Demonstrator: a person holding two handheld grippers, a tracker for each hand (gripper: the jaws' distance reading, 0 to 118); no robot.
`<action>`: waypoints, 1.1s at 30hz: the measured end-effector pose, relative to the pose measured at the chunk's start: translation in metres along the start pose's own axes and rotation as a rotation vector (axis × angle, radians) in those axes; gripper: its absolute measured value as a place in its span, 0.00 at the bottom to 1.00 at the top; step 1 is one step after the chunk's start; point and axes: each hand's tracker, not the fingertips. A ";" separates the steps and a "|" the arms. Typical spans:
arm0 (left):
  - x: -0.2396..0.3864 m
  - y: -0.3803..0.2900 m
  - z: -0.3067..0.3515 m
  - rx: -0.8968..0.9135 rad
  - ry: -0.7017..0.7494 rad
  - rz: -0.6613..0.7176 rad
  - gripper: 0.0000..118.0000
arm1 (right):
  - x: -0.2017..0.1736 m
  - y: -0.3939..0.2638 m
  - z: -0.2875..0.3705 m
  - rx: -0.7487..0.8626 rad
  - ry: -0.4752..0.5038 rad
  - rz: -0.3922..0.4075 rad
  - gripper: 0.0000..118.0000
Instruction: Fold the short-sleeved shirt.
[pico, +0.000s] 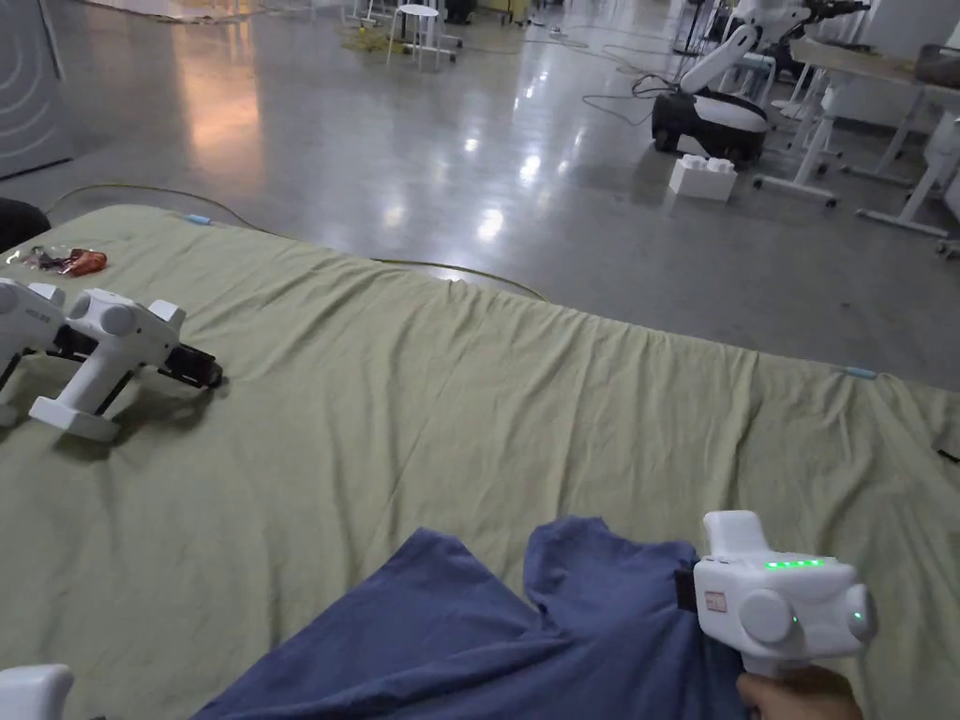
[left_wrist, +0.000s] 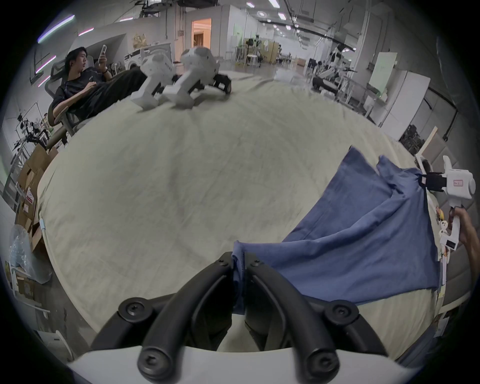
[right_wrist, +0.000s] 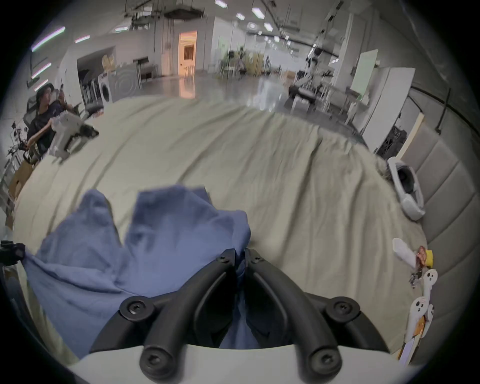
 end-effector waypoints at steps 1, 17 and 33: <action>0.001 0.004 0.005 0.019 -0.013 -0.005 0.08 | 0.002 0.003 0.016 0.045 -0.014 -0.002 0.07; 0.067 0.184 0.122 0.428 -0.191 -0.115 0.08 | 0.083 0.094 0.250 0.480 -0.236 -0.096 0.07; 0.164 0.382 0.210 0.596 -0.186 -0.252 0.08 | 0.133 0.215 0.358 0.643 -0.437 -0.131 0.07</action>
